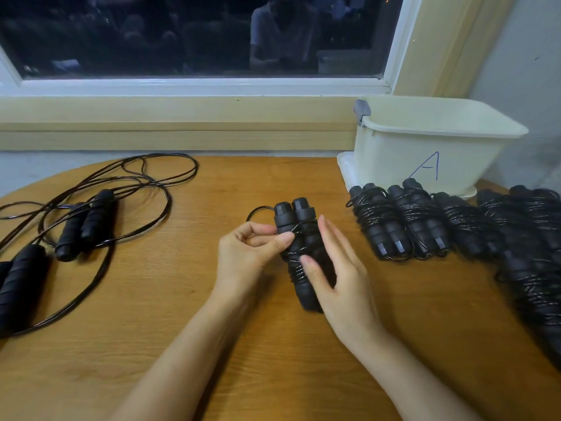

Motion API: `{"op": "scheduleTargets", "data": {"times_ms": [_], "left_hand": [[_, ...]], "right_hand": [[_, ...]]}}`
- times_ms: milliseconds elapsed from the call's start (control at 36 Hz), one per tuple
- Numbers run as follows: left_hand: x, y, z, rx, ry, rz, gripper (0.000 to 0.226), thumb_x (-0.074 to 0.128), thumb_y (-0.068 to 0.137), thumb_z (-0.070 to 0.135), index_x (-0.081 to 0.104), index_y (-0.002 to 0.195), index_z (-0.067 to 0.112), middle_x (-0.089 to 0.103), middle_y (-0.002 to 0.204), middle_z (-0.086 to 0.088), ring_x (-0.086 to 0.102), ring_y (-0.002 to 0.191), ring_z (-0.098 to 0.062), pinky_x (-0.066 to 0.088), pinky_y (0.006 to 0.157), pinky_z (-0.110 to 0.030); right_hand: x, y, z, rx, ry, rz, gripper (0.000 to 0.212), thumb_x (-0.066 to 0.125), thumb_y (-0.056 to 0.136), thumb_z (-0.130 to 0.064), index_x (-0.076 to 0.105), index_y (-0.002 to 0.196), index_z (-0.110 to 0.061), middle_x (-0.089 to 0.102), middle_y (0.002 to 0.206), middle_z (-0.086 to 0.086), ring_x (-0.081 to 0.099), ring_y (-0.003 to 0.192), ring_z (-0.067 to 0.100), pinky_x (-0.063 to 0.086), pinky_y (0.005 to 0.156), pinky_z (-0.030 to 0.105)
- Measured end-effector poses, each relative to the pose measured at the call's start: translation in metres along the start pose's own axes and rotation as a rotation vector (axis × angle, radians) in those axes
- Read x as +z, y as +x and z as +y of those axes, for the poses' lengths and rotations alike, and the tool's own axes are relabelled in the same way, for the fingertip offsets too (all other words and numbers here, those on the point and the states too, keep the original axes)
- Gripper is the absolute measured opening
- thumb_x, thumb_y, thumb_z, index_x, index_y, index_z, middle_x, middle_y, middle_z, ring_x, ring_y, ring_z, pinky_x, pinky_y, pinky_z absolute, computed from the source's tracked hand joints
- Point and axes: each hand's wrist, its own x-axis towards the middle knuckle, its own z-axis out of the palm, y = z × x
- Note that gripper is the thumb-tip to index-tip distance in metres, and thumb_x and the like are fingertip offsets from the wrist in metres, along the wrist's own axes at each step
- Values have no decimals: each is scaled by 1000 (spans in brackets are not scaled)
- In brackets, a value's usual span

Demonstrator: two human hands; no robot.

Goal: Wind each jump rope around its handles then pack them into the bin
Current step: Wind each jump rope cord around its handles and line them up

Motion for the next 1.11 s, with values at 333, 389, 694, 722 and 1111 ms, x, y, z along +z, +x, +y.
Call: {"op": "scheduleTargets", "data": {"times_ms": [333,389,694,722,1111], "left_hand": [[5,-7,-3,80,63,-25,33,81,58,18,64,83,4,75,74,-12,74,71,-21,60,70,-30],[5,-7,-2,105,71,-41,32,81,58,18,65,83,5,75,74,-11,74,72,-20,60,70,-28],[7,-8,-8,272,174,-170,20,78,63,14,72,81,10,75,75,6,71,74,-5,52,75,-13],[7,-7,-9,281,176,-171,20,78,64,15,72,82,11,76,77,7,71,75,-4,51,76,-12],[-4,9,-21,96,111,-223,64,79,68,22,59,129,15,72,114,4,63,114,-10,48,102,-34]], "right_hand": [[-3,-1,-9,-95,-365,149,84,77,79,-40,41,150,-13,53,145,7,58,125,23,45,79,22],[-2,-2,-10,-107,-378,146,83,72,80,-41,39,151,-13,51,147,8,56,127,24,49,80,25],[-4,3,-1,-22,-180,246,79,86,74,-31,51,141,-12,63,132,1,61,116,14,37,87,7],[-4,3,-1,-26,-136,250,78,86,74,-29,52,141,-10,62,133,0,58,117,10,34,91,3],[-6,1,-4,42,372,107,75,89,71,-15,54,135,-33,68,126,-9,62,118,6,52,99,34]]}}
